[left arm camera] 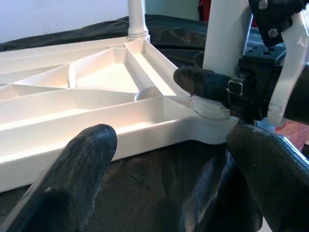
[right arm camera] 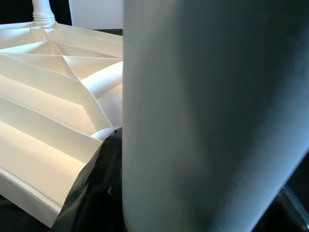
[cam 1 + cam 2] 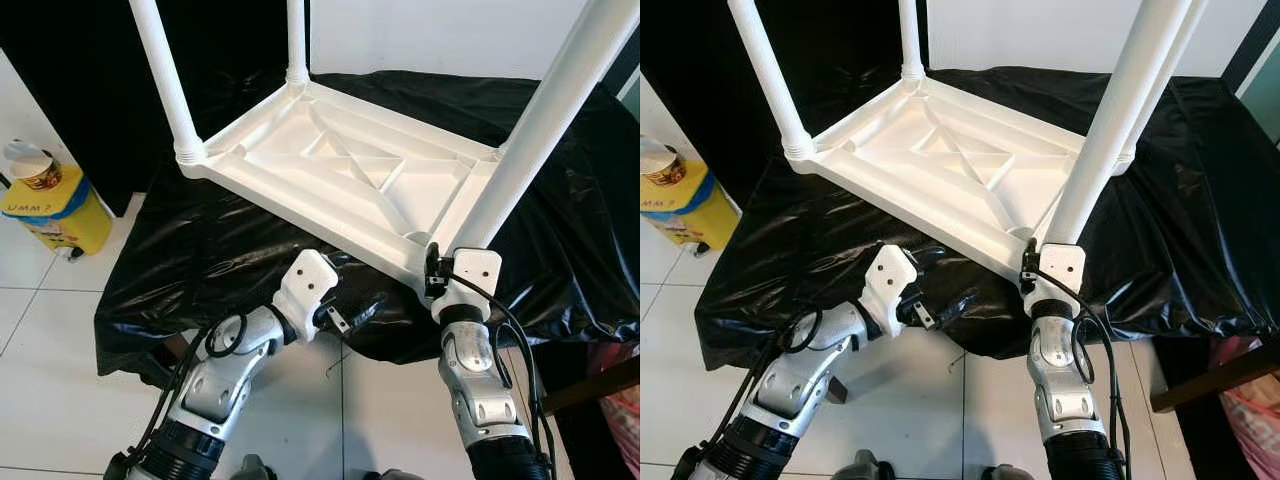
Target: Building children table
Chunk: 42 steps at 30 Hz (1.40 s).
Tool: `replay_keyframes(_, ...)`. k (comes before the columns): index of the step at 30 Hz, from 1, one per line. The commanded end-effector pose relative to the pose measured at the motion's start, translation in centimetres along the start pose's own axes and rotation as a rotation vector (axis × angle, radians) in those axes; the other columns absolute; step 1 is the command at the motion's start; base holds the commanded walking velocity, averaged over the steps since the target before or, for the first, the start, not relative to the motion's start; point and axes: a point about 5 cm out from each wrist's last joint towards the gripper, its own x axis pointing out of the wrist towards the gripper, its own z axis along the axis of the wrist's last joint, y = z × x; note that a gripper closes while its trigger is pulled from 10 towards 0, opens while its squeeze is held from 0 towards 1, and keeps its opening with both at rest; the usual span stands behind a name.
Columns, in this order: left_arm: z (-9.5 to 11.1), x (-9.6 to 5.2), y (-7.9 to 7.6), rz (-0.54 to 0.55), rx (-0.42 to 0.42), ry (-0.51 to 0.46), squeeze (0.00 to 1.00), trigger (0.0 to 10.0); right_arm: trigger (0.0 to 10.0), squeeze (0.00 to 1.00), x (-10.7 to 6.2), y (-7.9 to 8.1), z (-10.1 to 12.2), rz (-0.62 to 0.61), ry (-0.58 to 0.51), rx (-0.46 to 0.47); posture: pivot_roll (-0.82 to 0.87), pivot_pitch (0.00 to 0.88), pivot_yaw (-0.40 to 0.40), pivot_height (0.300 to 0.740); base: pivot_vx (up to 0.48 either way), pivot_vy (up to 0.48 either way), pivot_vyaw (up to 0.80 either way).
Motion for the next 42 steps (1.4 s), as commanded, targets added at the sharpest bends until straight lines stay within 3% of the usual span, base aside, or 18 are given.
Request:
replay_keyframes(1,0.0,0.2,0.1,0.022,0.000,0.007,0.00,10.0,10.0,0.00,-0.7,-2.1,-2.1,-0.091,0.096,-0.090,0.02,0.104,-0.044,0.740,0.000,0.000,0.00)
replay_keyframes(8,0.1,0.5,0.0,0.014,0.001,0.001,0.00,10.0,10.0,0.00,-0.4,-2.3,-1.7,-0.103,0.086,-0.086,0.01,0.093,-0.040,0.740,0.000,0.000,0.00)
replay_keyframes(9,0.1,0.6,0.0,0.012,0.000,0.000,0.00,10.0,10.0,0.27,-0.3,-2.3,-1.6,-0.102,0.080,-0.085,0.01,0.093,-0.041,0.740,0.000,0.000,0.00)
replay_keyframes(10,0.1,0.6,0.0,0.011,0.000,0.000,0.00,10.0,10.0,0.27,-0.3,-2.3,-1.5,-0.102,0.076,-0.085,0.01,0.095,-0.041,0.740,0.000,0.000,0.00)
replay_keyframes(11,0.1,0.6,-0.1,0.010,0.000,0.000,0.00,10.0,10.0,1.00,-0.3,-2.3,-1.2,-0.087,0.060,-0.086,0.01,0.094,-0.045,0.740,0.000,0.000,0.00)
replay_keyframes(16,0.0,0.6,-0.1,0.011,-0.001,-0.001,0.00,10.0,10.0,1.00,-0.5,-2.1,-0.6,-0.029,0.015,-0.079,0.01,0.091,-0.053,0.740,0.000,0.000,0.00)
replay_keyframes(21,0.1,0.8,-0.3,0.015,-0.006,-0.009,0.00,10.0,10.0,1.00,-1.3,-2.3,0.1,0.130,-0.036,-0.061,0.00,0.097,-0.052,0.740,0.000,0.000,0.00)
replay_keyframes(22,0.1,0.8,-0.3,0.013,-0.008,-0.012,0.00,10.0,10.0,0.68,-1.4,-2.4,0.2,0.161,-0.039,-0.051,0.00,0.099,-0.051,0.740,0.000,0.000,0.00)
replay_keyframes(23,0.1,0.8,-0.3,0.013,-0.008,-0.012,0.00,10.0,10.0,0.68,-1.4,-2.4,0.2,0.161,-0.039,-0.051,0.00,0.099,-0.051,0.740,0.000,0.000,0.00)
replay_keyframes(24,0.2,0.8,-0.4,0.011,-0.010,-0.014,0.00,10.0,10.0,0.00,-1.4,-2.5,0.2,0.176,-0.039,-0.046,0.00,0.099,-0.051,0.740,0.000,0.000,0.00)
replay_keyframes(30,0.0,0.6,-0.6,-0.004,-0.008,-0.006,0.00,10.0,10.0,0.00,-1.3,-3.4,0.4,0.351,-0.041,-0.046,0.00,0.105,-0.037,0.740,0.000,0.000,0.00)
replay_keyframes(32,0.1,0.7,-0.5,-0.011,-0.008,-0.009,0.00,10.0,10.0,0.00,-0.7,-3.8,0.6,0.470,-0.044,-0.088,-0.01,0.107,-0.034,0.740,0.000,0.000,0.00)
replay_keyframes(42,0.2,0.9,-0.6,-0.015,-0.009,-0.015,0.00,10.0,10.0,0.00,1.4,-3.3,1.0,0.612,-0.043,-0.153,0.00,0.101,-0.039,0.740,0.000,0.000,0.00)
